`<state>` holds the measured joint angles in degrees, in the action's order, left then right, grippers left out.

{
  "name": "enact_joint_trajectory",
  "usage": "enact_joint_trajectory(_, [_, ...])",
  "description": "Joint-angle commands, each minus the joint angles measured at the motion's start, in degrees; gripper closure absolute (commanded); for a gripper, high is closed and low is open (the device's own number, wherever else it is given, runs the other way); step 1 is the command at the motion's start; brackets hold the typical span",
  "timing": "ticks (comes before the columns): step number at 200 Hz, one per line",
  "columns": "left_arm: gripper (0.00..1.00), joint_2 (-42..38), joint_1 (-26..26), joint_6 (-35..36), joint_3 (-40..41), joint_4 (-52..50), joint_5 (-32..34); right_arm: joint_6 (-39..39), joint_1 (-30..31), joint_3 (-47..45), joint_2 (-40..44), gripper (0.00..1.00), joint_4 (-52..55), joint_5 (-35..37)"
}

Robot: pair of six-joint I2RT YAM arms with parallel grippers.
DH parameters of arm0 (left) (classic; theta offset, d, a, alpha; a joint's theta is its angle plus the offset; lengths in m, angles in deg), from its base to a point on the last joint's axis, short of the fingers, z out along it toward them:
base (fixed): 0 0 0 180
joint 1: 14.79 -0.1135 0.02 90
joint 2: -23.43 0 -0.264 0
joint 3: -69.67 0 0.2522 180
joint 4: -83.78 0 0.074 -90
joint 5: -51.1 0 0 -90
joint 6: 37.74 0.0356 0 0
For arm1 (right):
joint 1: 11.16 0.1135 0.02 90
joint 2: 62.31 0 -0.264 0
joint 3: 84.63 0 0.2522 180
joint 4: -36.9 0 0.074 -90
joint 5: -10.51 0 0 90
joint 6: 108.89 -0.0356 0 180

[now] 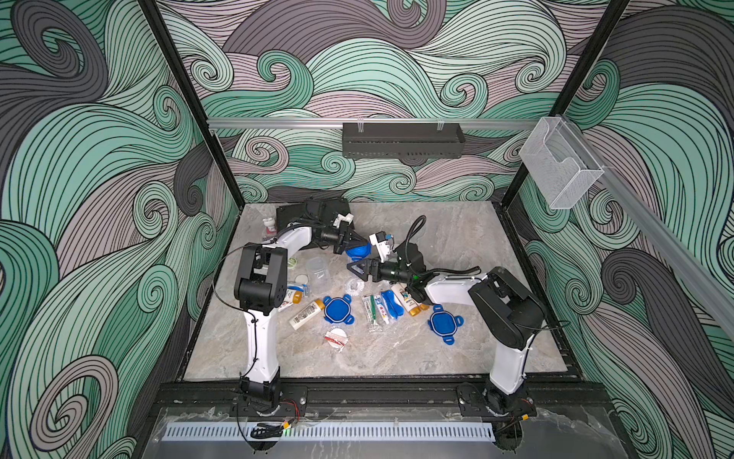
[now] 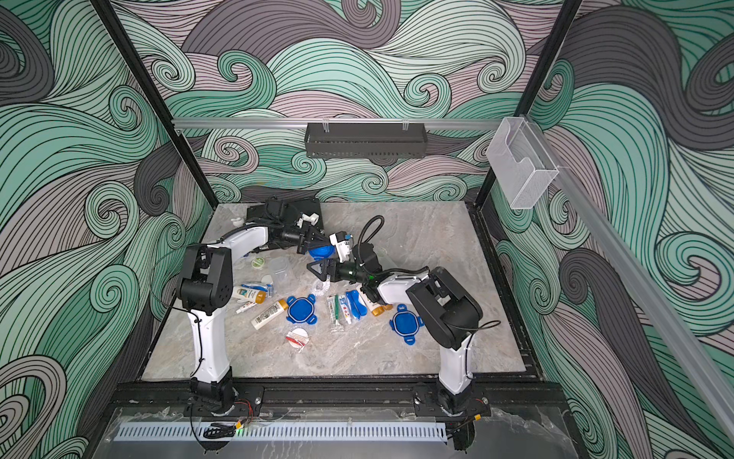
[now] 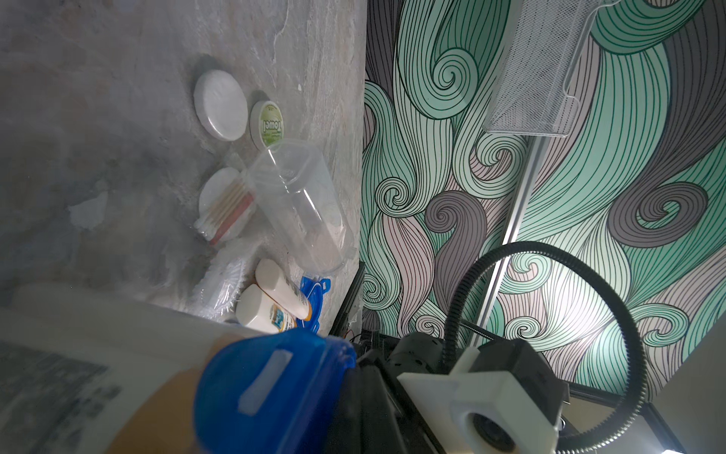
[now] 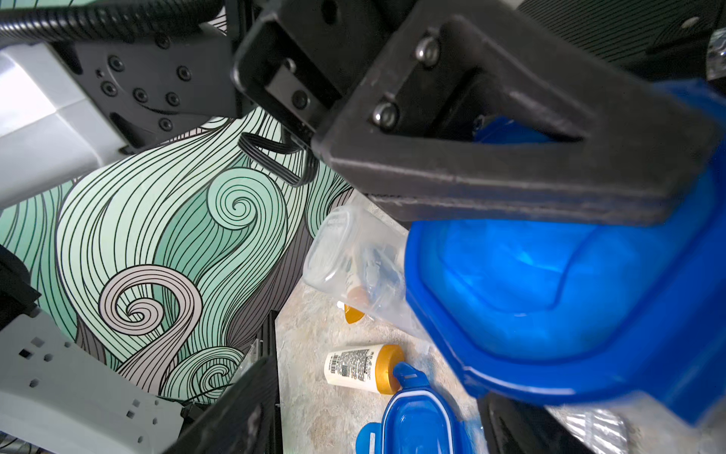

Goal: Take out toiletry kits
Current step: Unfasten the latch on the container.

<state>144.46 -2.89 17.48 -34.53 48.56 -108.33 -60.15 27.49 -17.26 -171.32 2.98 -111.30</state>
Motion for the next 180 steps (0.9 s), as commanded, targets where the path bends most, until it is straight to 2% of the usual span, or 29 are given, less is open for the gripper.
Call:
enact_joint_trajectory(1, [1.00,1.74,-0.14,-0.98,3.74,-3.18,8.03,-2.58,-0.02,-0.50,-1.58,0.19,-8.40,4.18])
enact_joint_trajectory(70, [1.00,1.63,-0.08,-3.01,6.70,-0.10,8.66,-3.25,0.62,-0.55,-3.68,0.19,-13.58,6.06])
enact_joint_trajectory(99, [1.00,1.27,-0.08,-2.85,7.49,-0.09,9.09,-4.10,0.71,-1.76,-4.71,0.20,-21.26,5.73])
enact_joint_trajectory(127, [1.00,0.98,0.03,-2.92,8.86,0.36,10.04,-3.79,0.74,-2.13,-5.38,0.22,-32.73,1.40])
enact_joint_trajectory(140, [1.00,0.88,0.18,-2.76,9.44,0.60,10.49,-0.55,1.04,-1.35,-4.26,0.23,-32.80,-2.64])
enact_joint_trajectory(166, [1.00,0.78,0.30,-2.67,10.11,0.84,11.01,12.81,3.38,-2.42,-0.47,0.22,-32.70,-9.54])
enact_joint_trajectory(180, [1.00,0.96,0.29,-2.39,9.60,0.28,11.13,15.74,3.62,-2.99,0.92,0.22,-32.74,-15.42])
